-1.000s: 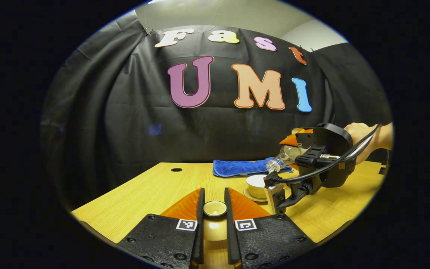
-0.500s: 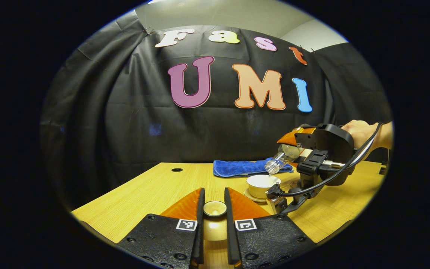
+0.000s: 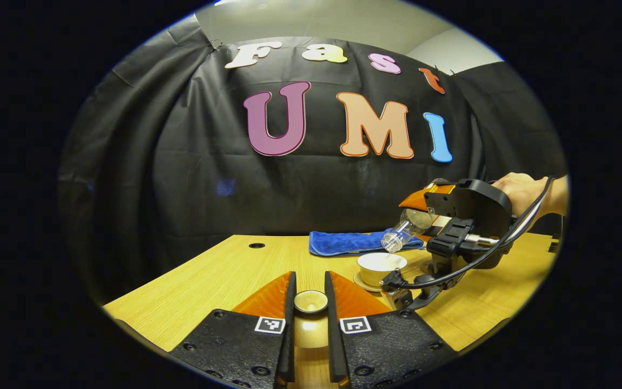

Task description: Open the teacup lid with one hand, grasp the water bottle and pour water into the teacup with the other hand; after pouring, place the water bottle on the coaster and then close the teacup lid.

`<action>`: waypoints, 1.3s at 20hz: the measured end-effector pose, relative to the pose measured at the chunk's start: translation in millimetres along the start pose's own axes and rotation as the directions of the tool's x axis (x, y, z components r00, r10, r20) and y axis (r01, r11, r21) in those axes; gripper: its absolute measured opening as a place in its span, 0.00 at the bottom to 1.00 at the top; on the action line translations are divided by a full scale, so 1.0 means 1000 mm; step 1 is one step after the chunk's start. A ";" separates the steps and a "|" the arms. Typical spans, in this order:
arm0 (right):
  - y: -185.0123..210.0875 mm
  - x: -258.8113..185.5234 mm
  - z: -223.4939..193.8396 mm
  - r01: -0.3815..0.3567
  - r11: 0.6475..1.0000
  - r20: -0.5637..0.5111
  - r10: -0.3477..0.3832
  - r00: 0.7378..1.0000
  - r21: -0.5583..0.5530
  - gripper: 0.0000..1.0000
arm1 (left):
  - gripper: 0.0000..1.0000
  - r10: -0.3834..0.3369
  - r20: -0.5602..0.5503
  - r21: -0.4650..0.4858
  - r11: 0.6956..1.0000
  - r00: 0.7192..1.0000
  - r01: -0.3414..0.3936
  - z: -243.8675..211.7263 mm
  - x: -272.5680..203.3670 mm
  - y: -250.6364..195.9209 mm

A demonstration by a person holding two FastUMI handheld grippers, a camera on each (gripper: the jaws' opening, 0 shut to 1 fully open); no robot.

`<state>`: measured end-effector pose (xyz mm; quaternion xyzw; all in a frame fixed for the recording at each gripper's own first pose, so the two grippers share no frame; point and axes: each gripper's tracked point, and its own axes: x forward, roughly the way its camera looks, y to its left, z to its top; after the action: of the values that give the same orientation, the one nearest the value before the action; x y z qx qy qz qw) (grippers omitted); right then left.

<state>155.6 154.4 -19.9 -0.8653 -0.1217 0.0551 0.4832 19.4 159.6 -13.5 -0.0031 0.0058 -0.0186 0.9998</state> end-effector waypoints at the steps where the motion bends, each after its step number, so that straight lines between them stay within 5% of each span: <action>1: -0.001 0.000 -0.001 -0.001 1.000 0.001 0.001 1.000 0.002 0.74 | 0.22 0.000 0.000 0.000 1.000 1.000 0.000 0.000 0.000 0.000; 7: 0.002 0.000 -0.002 -0.009 1.000 -0.003 0.009 1.000 0.015 0.71 | 0.22 0.002 0.000 0.001 1.000 1.000 -0.002 0.000 0.000 0.001; 11: 0.012 -0.002 -0.003 -0.076 0.985 -0.008 0.079 0.997 0.156 0.71 | 0.22 0.006 0.000 0.001 1.000 1.000 -0.006 0.000 0.000 0.001; 15: 0.013 -0.008 -0.009 -0.135 0.912 -0.011 0.151 0.988 0.386 0.76 | 0.22 0.009 0.000 0.000 1.000 1.000 -0.009 0.000 -0.001 0.002; 17: 0.010 -0.008 -0.019 -0.153 0.833 -0.005 0.184 0.983 0.532 0.76 | 0.22 0.011 -0.001 0.000 1.000 1.000 -0.011 -0.001 0.000 0.002; 19: 0.012 -0.011 -0.034 -0.137 0.674 -0.013 0.213 0.977 0.726 0.75 | 0.22 0.013 0.000 0.000 1.000 1.000 -0.013 0.000 0.000 0.003; 21: 0.016 -0.015 -0.063 -0.073 0.470 -0.045 0.234 0.971 0.880 0.77 | 0.22 0.019 -0.001 -0.001 1.000 1.000 -0.019 0.000 0.000 0.004; 23: 0.028 -0.013 -0.084 -0.016 0.187 -0.036 0.268 0.963 0.982 0.72 | 0.22 0.020 0.000 -0.001 1.000 1.000 -0.020 0.000 -0.001 0.004; 26: 0.040 -0.013 -0.101 0.077 -0.237 -0.017 0.247 0.969 0.968 0.71 | 0.22 0.022 -0.001 0.000 1.000 1.000 -0.022 -0.001 -0.001 0.005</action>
<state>171.4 48.0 -1.6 -0.1625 0.0792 0.0731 0.9808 18.2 164.2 -14.2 -0.0031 0.0064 -0.0074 0.9999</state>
